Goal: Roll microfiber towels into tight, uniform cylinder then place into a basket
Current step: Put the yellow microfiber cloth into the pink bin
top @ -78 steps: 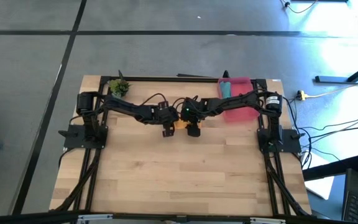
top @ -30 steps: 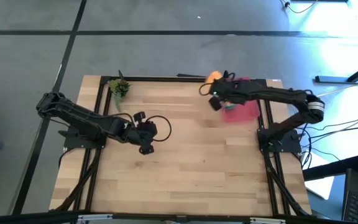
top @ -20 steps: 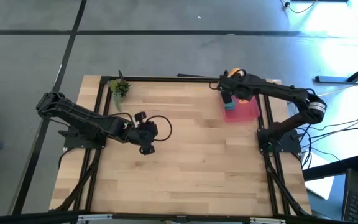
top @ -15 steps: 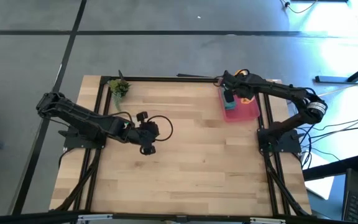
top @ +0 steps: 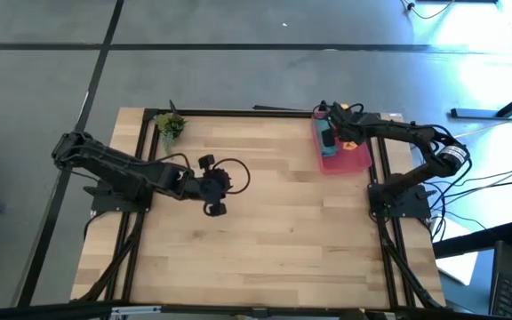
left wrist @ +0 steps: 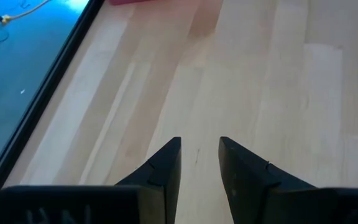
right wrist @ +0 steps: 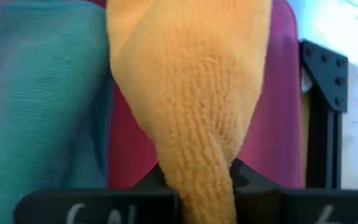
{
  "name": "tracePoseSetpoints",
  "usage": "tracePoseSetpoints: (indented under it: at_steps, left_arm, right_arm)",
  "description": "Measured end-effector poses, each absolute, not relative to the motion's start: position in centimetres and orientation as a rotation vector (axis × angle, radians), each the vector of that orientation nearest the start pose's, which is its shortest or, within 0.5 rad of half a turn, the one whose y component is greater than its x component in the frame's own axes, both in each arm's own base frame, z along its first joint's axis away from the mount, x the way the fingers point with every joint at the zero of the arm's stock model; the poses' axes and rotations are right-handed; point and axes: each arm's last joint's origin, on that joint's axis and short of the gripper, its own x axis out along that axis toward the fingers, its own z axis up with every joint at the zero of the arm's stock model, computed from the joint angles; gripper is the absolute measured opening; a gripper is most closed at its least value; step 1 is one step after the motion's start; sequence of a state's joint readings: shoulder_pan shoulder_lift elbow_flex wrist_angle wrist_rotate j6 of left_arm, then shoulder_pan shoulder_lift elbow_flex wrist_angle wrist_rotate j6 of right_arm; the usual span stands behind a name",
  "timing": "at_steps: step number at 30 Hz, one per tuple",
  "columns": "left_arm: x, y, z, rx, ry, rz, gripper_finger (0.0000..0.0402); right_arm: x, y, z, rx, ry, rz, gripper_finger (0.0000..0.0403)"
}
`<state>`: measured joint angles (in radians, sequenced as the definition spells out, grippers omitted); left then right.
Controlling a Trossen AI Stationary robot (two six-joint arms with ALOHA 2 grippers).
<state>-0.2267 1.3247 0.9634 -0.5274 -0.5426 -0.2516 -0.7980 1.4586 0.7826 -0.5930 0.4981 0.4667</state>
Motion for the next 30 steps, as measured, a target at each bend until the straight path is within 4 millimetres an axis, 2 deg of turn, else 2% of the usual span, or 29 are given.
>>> tracePoseSetpoints:
  at_steps: [4, 10, 18, 27, 30]
  left_arm:
    - [26.2, -4.1, 25.7, 0.094, 0.782, 0.406, 0.0100]
    - [26.2, -4.0, 25.7, 0.092, 0.784, 0.412, 0.0100]
    - [26.2, -4.0, 25.7, 0.093, 0.784, 0.410, 0.0100]
    - [26.2, -4.0, 25.7, 0.093, 0.785, 0.410, 0.0100]
    - [26.2, -4.1, 25.7, 0.094, 0.785, 0.408, 0.0100]
  right_arm:
    - [15.4, -18.6, 16.3, 0.573, 1.073, -1.440, 0.0032]
    - [15.5, -18.6, 15.7, 0.617, 1.034, -1.367, 0.0032]
    - [15.1, -18.3, 14.8, 0.679, 1.004, -1.377, 0.0037]
    - [15.2, -18.5, 14.8, 0.681, 0.965, -1.377, 0.0051]
    - [15.4, -18.7, 14.8, 0.691, 0.952, -1.329, 0.0052]
